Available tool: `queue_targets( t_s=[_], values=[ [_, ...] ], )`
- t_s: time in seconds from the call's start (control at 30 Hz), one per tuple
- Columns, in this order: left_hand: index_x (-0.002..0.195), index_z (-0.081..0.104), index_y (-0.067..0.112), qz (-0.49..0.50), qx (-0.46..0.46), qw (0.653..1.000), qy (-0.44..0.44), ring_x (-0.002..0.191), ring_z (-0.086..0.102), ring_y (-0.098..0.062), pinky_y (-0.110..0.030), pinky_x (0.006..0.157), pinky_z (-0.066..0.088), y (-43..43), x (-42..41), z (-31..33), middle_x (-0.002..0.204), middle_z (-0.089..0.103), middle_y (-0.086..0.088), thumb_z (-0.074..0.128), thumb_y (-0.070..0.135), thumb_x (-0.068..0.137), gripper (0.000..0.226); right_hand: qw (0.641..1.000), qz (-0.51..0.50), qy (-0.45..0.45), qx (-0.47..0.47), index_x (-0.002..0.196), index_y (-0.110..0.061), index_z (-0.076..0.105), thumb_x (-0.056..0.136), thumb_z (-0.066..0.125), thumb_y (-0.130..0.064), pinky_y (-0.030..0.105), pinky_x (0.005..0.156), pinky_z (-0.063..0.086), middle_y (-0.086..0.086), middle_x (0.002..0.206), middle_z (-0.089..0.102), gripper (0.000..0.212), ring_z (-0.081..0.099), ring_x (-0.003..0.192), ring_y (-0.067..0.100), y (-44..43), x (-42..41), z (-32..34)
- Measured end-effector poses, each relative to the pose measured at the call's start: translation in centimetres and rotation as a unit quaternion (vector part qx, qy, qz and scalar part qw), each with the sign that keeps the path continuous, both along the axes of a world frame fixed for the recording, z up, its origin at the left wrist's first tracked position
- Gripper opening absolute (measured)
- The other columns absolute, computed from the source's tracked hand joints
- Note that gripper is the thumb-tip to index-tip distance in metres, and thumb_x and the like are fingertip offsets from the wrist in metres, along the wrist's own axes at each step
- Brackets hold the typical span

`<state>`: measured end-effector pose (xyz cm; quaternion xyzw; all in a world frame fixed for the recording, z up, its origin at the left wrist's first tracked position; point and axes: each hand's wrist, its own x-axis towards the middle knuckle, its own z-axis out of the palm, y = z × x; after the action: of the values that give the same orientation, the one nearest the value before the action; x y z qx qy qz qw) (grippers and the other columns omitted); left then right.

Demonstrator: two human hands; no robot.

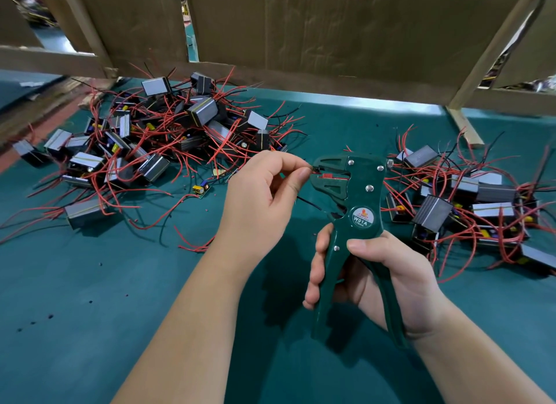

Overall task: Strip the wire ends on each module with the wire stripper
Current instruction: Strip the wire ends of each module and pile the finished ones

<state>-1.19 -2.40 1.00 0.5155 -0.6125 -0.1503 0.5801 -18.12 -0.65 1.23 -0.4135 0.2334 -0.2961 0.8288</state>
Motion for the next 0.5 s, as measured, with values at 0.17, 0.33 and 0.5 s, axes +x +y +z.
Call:
queue_targets(
  t_s=[0.17,0.33,0.5],
  values=[
    [0.091,0.063,0.023,0.016,-0.029,0.998,-0.045,0.073,0.050,0.005,-0.010,0.068,0.038,-0.15,0.12,-0.27,0.083,0.058,0.014,0.059,0.017,0.092,0.008,1.000,-0.015,0.026,-0.008,0.083,-0.004,0.064,0.059,0.078,-0.027,0.049,0.062,0.052,0.025,0.069,0.059,0.036,0.060,0.059,0.037,-0.11,0.04,-0.01],
    [0.100,0.062,0.019,0.008,-0.021,0.999,-0.039,0.074,0.052,0.000,-0.012,0.069,0.039,-0.05,-0.09,-0.24,0.086,0.059,0.011,0.050,0.018,0.096,0.013,0.998,-0.038,0.036,0.019,0.075,-0.008,0.063,0.066,0.065,-0.026,0.045,0.055,0.051,0.020,0.063,0.056,0.019,0.058,0.052,0.033,0.38,0.24,0.16],
    [0.124,0.056,0.016,-0.062,0.087,0.993,-0.043,0.074,0.055,0.012,-0.009,0.074,0.041,-0.14,0.01,-0.66,0.096,0.064,0.006,0.042,0.016,0.100,0.029,0.983,-0.158,0.062,0.074,0.061,-0.012,0.052,0.065,0.063,-0.035,0.029,0.042,0.041,0.011,0.051,0.043,0.026,0.040,0.036,0.022,0.12,0.79,0.44]
  ],
)
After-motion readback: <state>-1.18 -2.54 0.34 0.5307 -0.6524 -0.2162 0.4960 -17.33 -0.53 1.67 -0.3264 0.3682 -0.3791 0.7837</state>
